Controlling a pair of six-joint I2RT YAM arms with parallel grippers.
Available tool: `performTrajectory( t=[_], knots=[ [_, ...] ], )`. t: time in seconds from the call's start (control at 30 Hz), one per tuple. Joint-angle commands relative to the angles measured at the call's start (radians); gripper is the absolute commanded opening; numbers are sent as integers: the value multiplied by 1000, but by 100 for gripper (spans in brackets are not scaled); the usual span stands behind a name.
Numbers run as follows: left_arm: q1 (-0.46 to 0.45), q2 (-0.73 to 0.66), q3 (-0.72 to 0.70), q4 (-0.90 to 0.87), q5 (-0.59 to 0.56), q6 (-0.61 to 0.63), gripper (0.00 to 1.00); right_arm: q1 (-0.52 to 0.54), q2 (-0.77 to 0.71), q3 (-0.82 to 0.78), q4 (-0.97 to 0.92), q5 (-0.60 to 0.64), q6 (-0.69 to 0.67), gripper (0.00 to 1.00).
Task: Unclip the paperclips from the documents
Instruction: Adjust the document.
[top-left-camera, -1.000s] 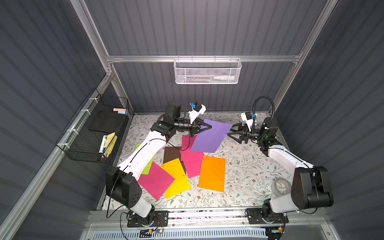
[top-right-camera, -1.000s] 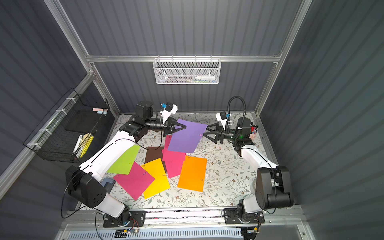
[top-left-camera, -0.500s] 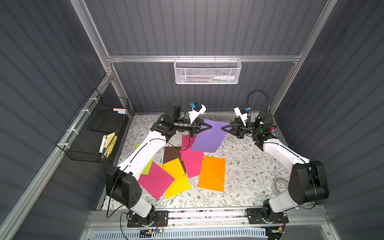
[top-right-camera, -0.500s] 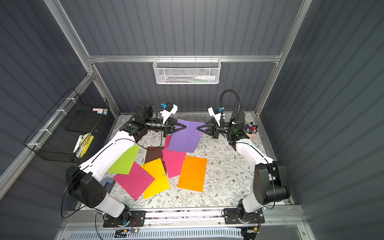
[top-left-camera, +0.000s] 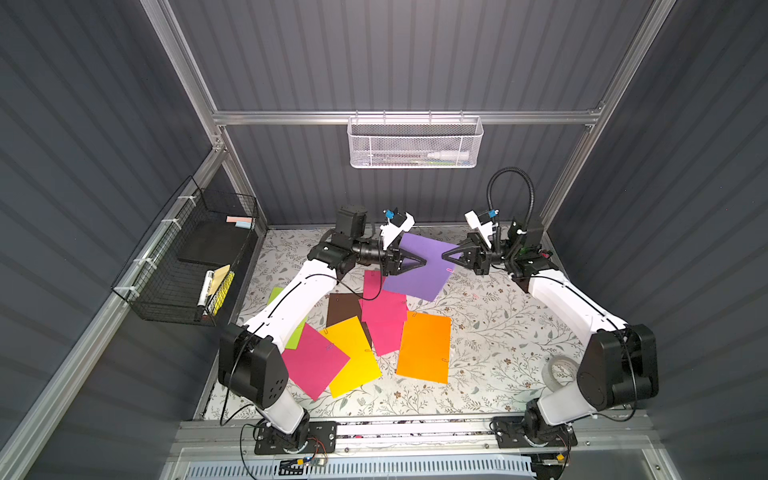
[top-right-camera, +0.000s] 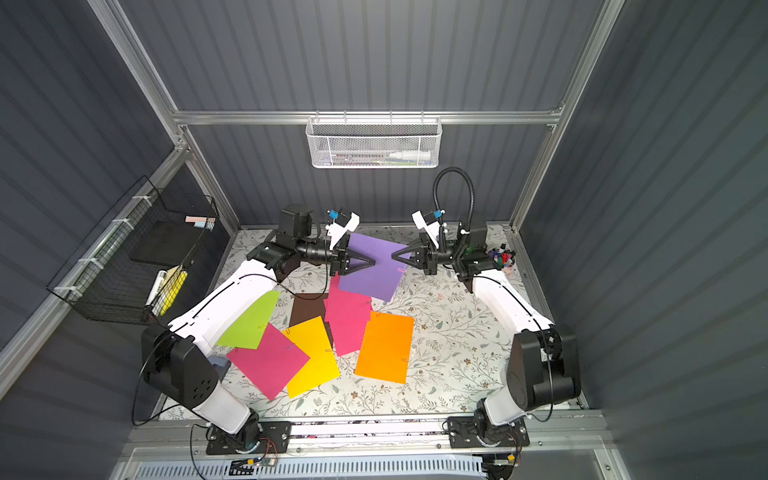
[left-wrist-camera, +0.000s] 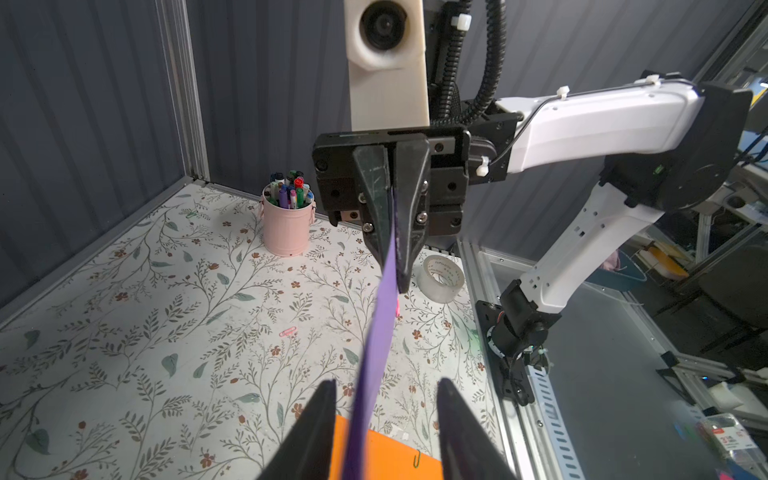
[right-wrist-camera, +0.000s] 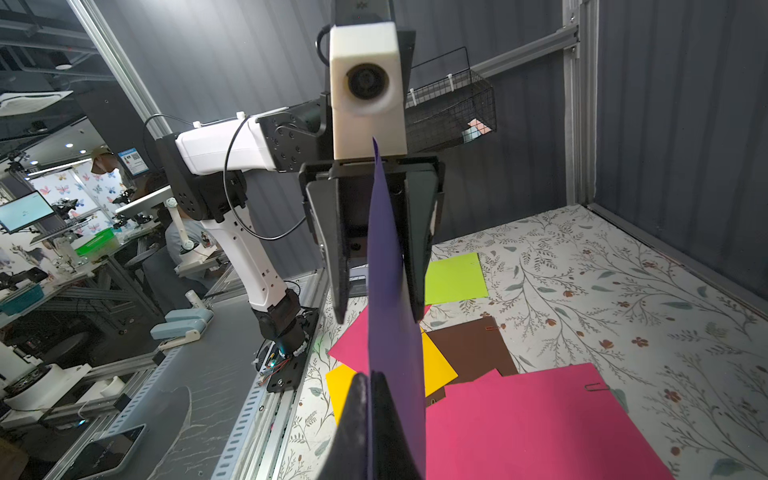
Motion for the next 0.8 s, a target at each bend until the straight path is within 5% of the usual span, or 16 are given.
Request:
performTrajectory(
  t=[0.0,0.07,0.13,0.23,0.3,0.77],
  knots=[
    [-1,6,-8,36,34,-22,22,8,-8,21,-45,-22,-33,0],
    [1,5,-9,37,40,-23,9,8,-7,22,-47,-22,-33,1],
    [1,1,-12,46,38,-29,0,8,-10,23,-56,-14,-32,28],
    [2,-16,-19,81,20,-52,0,0,-24,22,-152,3,-108,52],
    [4,-31,-29,122,16,-90,0,-12,-33,13,-188,9,-134,57],
    [21,-43,-28,155,19,-121,0,-59,-11,-55,-160,-30,-105,41]
  ],
)
